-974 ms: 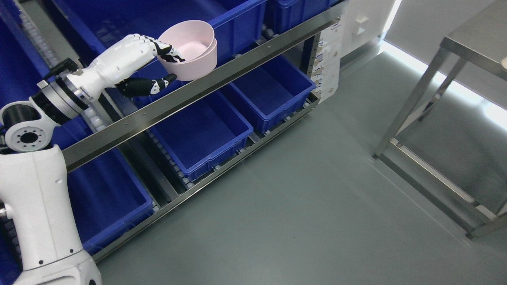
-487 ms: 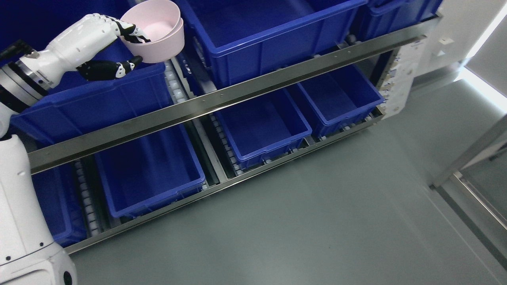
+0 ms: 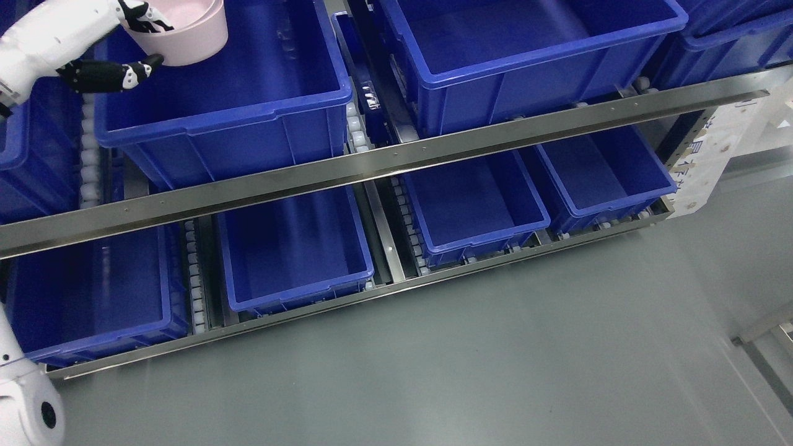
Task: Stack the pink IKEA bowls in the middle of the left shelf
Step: 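Turn toward the blue bin shelf holding the bowls in the left hand, then lower the stacked bowls into the middle-row blue bin and release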
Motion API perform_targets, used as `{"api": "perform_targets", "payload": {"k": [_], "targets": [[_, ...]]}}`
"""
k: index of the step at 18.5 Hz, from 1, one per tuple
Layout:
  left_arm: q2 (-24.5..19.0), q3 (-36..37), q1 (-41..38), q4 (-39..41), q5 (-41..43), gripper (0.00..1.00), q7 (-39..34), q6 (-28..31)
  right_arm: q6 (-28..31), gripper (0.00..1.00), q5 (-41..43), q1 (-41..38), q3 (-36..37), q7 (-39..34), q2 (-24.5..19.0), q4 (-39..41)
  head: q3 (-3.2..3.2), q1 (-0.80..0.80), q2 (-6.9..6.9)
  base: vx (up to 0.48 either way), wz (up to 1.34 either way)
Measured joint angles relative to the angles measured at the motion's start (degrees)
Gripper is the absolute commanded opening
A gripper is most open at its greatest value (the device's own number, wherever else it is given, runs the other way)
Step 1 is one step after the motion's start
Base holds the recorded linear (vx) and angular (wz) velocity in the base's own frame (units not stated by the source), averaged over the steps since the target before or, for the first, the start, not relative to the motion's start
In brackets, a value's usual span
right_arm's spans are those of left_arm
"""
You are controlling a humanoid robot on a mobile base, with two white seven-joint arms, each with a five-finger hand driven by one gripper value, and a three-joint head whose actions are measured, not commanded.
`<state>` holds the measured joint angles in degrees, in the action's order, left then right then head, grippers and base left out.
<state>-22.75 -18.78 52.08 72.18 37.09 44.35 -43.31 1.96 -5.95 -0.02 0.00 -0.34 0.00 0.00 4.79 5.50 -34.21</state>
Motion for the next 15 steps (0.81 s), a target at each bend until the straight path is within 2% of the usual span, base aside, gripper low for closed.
{"api": "perform_targets", "payload": {"k": [3, 8, 15], "targets": [[-1.11, 4.41, 4.17, -5.45, 3.2, 0.03, -4.65, -0.17, -0.08, 1.0, 2.53, -0.01, 0.0, 0.0, 0.0, 0.0, 0.0, 0.0, 0.0, 0.024, 0.15], [-1.66, 12.26, 8.03, -13.42, 6.31, 0.03, -9.31, 4.02, -0.25, 1.0, 4.68, 0.02, 0.0, 0.0, 0.0, 0.0, 0.0, 0.0, 0.0, 0.056, 0.24], [-1.89, 18.92, 11.56, -22.23, 7.59, 0.04, -11.52, 5.69, -0.03, 1.0, 5.63, 0.02, 0.0, 0.0, 0.0, 0.0, 0.0, 0.0, 0.01, 0.048, 0.12]]}}
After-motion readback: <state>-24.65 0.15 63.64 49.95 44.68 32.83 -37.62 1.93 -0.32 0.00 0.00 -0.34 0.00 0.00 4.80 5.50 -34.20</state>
